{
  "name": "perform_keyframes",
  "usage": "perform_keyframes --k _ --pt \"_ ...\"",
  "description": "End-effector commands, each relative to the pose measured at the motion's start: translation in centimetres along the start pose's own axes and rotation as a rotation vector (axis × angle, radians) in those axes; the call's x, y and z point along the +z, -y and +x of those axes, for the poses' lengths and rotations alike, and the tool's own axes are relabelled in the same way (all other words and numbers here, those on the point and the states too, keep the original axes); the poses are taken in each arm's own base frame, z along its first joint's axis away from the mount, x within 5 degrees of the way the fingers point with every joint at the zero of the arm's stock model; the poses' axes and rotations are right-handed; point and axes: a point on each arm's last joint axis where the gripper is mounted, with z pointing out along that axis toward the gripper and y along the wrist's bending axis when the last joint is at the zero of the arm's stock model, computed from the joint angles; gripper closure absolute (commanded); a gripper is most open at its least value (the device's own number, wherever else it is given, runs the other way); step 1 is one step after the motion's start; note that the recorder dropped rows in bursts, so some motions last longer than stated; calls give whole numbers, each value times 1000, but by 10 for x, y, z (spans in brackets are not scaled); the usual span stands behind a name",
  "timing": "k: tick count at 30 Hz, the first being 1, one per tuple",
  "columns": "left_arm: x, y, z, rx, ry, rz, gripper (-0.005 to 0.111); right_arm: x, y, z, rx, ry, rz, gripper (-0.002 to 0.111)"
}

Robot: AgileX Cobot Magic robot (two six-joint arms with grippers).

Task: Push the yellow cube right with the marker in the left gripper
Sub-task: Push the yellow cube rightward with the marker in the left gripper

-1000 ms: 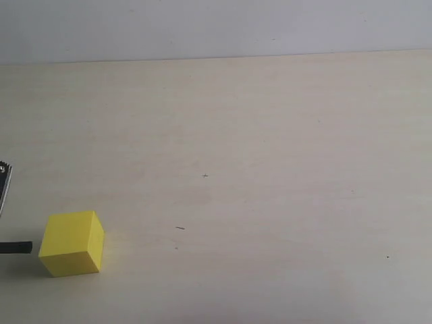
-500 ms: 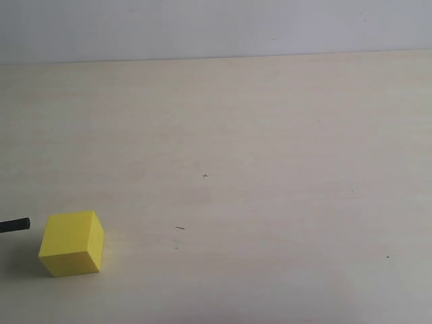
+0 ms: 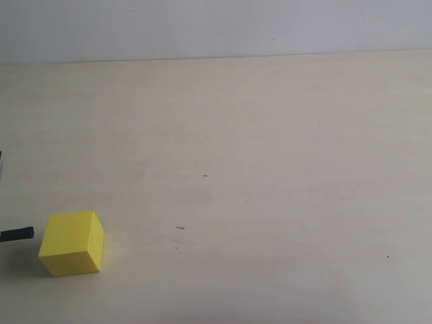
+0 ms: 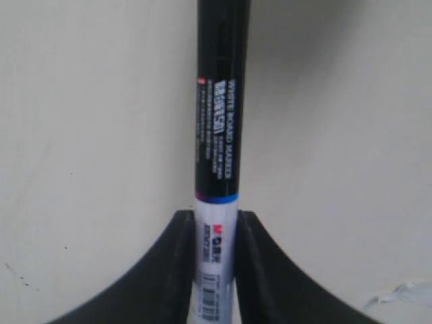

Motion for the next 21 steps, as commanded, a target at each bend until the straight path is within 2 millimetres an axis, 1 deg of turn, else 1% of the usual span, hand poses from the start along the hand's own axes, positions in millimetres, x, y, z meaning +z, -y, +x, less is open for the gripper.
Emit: perform_keyframes --k 1,6,10,14,21 --pt "-2 3 -12 42 5 20 107 0 0 1 3 4 6 108" --pt "-3 8 -21 87 -6 41 107 0 0 1 3 4 6 108" --pt "-3 12 -20 80 -20 88 107 0 0 1 3 4 6 108" --pt "-3 13 -14 45 -76 107 107 0 0 1 3 4 6 108" --pt "-3 8 -21 0 -5 52 107 0 0 1 3 4 6 108"
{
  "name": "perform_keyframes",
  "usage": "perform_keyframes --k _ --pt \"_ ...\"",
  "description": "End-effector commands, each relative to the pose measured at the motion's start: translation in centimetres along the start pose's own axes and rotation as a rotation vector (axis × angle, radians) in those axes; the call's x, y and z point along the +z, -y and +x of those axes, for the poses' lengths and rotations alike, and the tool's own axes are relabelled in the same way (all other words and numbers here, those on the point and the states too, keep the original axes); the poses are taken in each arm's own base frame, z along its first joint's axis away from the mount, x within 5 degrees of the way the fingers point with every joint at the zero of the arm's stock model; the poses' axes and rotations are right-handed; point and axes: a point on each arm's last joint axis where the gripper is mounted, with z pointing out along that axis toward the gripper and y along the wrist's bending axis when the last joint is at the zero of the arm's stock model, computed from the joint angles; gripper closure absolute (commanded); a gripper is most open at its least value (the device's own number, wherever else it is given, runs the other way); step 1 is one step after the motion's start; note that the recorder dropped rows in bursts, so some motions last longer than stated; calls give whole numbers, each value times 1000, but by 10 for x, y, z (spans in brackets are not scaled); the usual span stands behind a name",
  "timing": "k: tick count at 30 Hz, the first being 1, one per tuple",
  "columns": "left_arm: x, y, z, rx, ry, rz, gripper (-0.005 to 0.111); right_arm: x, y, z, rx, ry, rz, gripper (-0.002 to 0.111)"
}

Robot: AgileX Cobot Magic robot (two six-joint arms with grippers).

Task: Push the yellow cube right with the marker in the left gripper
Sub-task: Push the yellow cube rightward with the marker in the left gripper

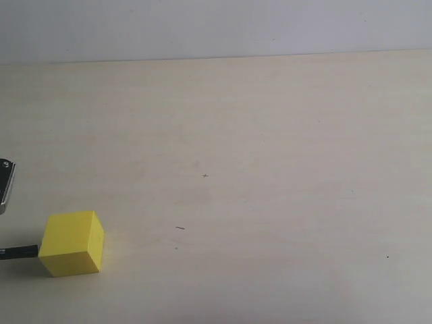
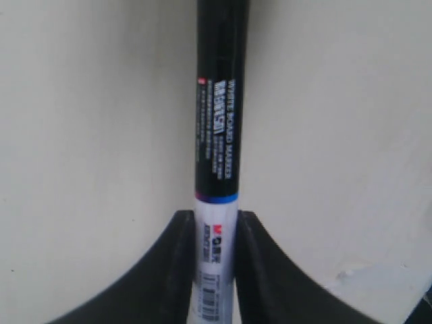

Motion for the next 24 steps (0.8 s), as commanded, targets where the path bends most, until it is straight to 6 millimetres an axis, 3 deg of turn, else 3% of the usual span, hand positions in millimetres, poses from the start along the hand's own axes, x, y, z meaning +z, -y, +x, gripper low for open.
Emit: perform_keyframes --k 1,8,17,24 --pt "-1 -5 -5 -36 48 -43 107 0 0 1 3 4 6 108" --pt "4 -3 4 33 -66 14 107 0 0 1 5 5 5 108" --pt "4 -12 -3 8 5 -89 107 0 0 1 5 5 5 108" --pt "4 -10 0 17 -18 -61 107 0 0 1 5 5 5 108"
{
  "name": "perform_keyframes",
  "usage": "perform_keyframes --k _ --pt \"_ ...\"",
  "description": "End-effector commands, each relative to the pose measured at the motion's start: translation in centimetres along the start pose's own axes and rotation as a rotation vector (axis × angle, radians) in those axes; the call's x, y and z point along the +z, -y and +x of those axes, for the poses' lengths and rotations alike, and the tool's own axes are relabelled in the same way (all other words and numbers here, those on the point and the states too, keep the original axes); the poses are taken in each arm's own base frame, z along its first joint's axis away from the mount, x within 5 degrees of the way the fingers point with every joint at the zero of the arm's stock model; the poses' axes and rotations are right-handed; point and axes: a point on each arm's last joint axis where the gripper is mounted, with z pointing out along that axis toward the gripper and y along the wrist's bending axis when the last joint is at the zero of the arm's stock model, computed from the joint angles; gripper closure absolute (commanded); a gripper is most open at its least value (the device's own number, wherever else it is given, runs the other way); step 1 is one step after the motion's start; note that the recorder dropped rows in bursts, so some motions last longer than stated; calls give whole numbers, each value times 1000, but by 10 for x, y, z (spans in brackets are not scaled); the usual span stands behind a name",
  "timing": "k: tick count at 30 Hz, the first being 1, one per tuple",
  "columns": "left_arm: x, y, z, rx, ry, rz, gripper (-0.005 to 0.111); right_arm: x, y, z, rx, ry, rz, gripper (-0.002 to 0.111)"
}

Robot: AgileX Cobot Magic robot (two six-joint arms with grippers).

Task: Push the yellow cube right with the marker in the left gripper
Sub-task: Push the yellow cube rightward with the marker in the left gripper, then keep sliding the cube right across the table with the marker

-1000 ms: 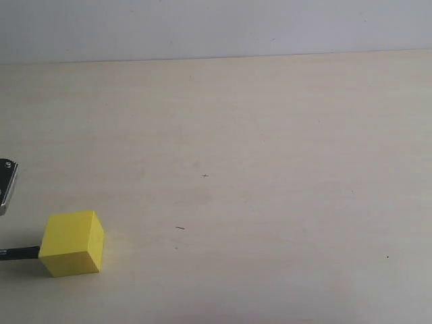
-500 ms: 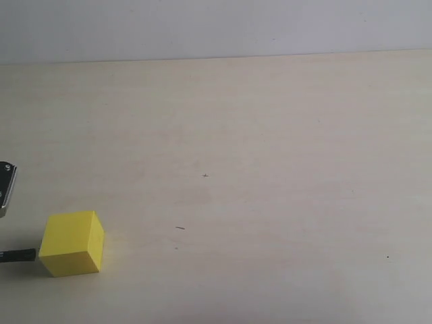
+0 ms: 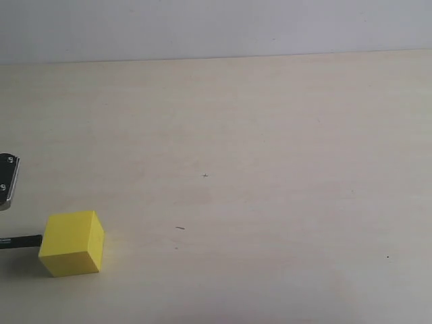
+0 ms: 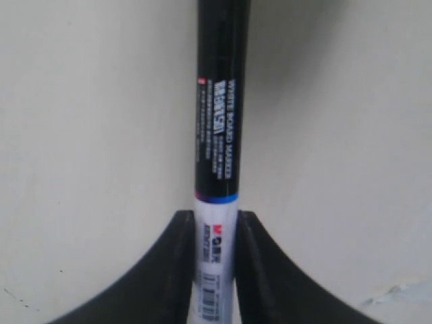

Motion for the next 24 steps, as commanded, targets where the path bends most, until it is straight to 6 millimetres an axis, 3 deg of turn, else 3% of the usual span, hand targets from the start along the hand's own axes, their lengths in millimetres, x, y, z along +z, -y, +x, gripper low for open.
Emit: perform_keyframes --k 1,6,9,17,24 --pt "-1 1 2 11 -28 24 107 0 0 1 5 5 5 108" --pt "-1 2 6 8 -44 41 107 0 0 1 5 5 5 108" --pt "-1 3 -3 8 -8 36 107 0 0 1 5 5 5 108" --pt "-7 18 -66 163 50 -43 107 0 0 1 5 7 5 108" --pt "-7 17 -38 50 -125 23 107 0 0 1 5 7 5 108"
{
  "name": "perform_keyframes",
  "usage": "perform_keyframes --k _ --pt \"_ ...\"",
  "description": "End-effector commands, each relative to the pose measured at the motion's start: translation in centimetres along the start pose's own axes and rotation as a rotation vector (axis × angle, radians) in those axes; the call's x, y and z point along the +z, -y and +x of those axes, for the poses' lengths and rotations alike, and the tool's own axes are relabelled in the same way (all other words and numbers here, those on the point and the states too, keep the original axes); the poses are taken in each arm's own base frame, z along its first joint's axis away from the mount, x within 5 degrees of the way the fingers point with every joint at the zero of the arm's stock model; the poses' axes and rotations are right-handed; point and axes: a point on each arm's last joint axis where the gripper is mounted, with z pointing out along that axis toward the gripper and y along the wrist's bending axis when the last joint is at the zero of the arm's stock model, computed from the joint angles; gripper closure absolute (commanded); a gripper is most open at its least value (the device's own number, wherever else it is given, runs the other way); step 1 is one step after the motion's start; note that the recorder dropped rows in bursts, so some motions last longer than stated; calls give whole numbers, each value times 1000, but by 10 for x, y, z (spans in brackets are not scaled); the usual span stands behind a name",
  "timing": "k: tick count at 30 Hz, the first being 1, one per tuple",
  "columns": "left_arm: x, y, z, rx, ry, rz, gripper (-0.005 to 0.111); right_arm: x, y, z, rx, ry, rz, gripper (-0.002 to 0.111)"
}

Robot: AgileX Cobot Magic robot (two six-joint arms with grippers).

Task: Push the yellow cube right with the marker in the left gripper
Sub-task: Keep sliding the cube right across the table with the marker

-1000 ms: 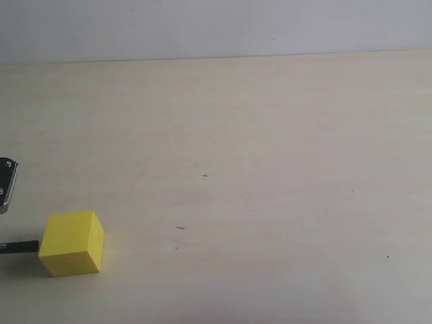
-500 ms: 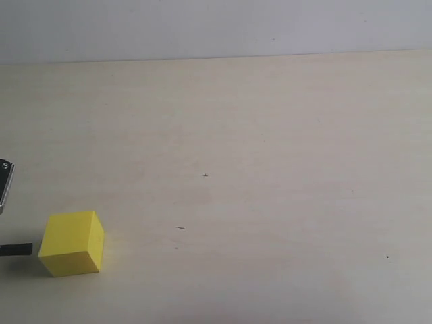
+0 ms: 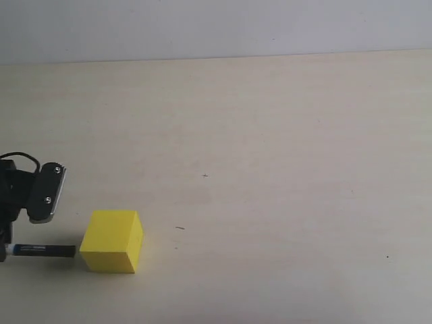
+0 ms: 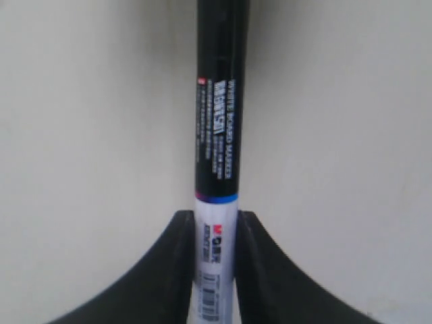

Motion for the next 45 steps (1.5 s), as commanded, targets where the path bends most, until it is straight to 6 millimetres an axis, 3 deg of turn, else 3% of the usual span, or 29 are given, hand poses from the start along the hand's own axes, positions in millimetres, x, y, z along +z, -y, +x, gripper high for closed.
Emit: perform_keyframes --k 1,4,8,11,19,23,27,30,35,39,45 --pt "0 -1 16 -62 -72 38 107 0 0 1 5 7 5 108" --pt "0 -3 7 -76 -3 7 107 0 0 1 5 7 5 108" --pt "-4 1 -26 23 122 -45 107 0 0 1 5 7 5 108" --pt "-9 7 -45 100 110 -66 107 0 0 1 5 7 5 108" --pt "-9 7 -21 4 -61 -4 107 0 0 1 5 7 5 108" --pt "-9 5 -32 -29 32 -37 107 0 0 1 5 7 5 108" --pt "-13 4 -57 -67 190 -114 107 0 0 1 5 7 5 108" --pt "-18 6 -70 -14 206 -145 107 0 0 1 5 7 5 108" --pt "-18 8 -56 38 51 -107 107 0 0 1 5 7 5 108" --pt "-16 0 -40 -63 -15 -122 107 0 0 1 5 7 5 108" --pt "-18 6 -61 -82 119 -116 107 0 0 1 5 7 5 108"
